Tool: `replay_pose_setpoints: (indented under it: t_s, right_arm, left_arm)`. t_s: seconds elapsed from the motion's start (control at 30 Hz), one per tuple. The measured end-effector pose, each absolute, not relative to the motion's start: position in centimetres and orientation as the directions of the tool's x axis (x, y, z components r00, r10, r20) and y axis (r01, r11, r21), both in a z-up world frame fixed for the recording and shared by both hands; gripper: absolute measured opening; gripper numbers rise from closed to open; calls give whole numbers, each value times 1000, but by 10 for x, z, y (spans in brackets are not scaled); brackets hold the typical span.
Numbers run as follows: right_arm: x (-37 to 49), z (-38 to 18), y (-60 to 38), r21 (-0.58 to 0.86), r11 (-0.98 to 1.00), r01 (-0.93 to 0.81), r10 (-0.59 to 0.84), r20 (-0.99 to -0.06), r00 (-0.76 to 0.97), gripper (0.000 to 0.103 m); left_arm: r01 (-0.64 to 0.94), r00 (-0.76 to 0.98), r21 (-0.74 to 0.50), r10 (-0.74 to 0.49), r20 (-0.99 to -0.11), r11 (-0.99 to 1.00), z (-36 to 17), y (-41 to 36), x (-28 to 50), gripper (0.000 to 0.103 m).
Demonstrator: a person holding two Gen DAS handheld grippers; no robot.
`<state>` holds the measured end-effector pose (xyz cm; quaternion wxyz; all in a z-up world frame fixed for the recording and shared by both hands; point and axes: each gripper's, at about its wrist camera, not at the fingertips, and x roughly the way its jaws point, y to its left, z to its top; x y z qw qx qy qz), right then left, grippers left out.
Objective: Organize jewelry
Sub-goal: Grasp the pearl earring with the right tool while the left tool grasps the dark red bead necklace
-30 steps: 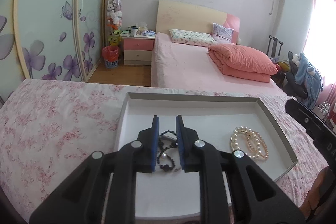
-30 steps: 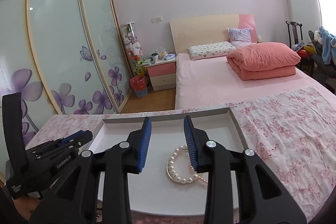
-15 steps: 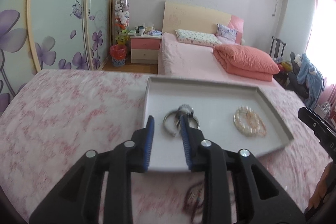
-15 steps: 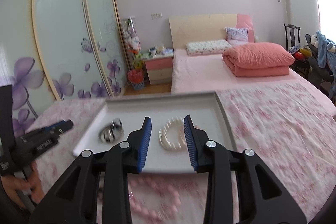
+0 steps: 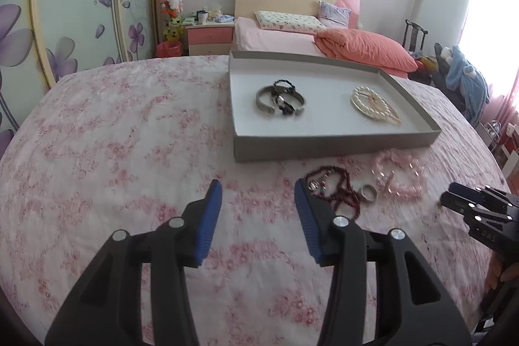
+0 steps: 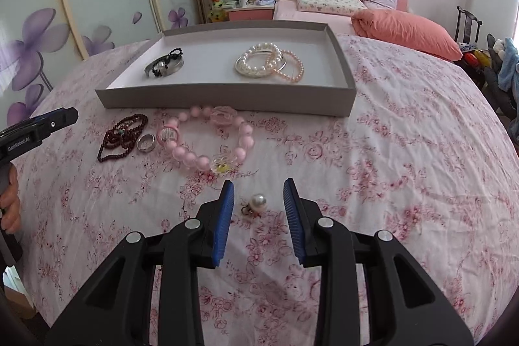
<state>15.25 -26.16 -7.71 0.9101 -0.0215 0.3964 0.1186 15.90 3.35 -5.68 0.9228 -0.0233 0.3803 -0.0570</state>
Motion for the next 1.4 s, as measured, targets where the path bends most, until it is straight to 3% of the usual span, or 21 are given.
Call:
replay_pose_setpoints:
  t_s: [0.2,0.27,0.57,0.7,0.9,1.13,1.2,1.3,1.4]
  right_arm:
    - [158,-83,-259,47,972,-230,187,-745,640,22]
    - [159,-85,-260,49,973,-225,184,-752,633,14]
    - [159,-86,-262,56,973,-224,189,-753,631,14]
    - [158,-87,-264,66,972,-224,197,-752,629,14]
    - [158,-86,-265,69,972,-224,198,-752,628,14]
    - [158,-86,-265,74,972,-225,202,-752,627,14]
    - [158,-86,-265,74,972,-225,202,-752,627,14]
    - [158,-86,-266,72,972,-224,201,-753,627,14]
    - [159,-86,-266,74,972,-224,202,-753,627,14]
  left_arm:
    - [115,687,-93,-147,-712,989,-61,22,158,51]
    - [126,678,-100,-159,-718,987,-64,18,159,52]
    - [214,631,-67,-190,-752,975,-76,-11,168,60]
    - [262,605,-43,-199,-771,964,-83,-28,173,69]
    - [267,587,16,-149,-796,964,-94,-43,183,71]
    - [231,600,11,-134,-789,973,-92,-38,198,49]
    - [223,609,19,-124,-784,975,-91,-35,198,19]
    - [200,609,17,-110,-786,980,-90,-26,198,11]
    - [166,608,27,-81,-789,986,-90,-11,190,10]
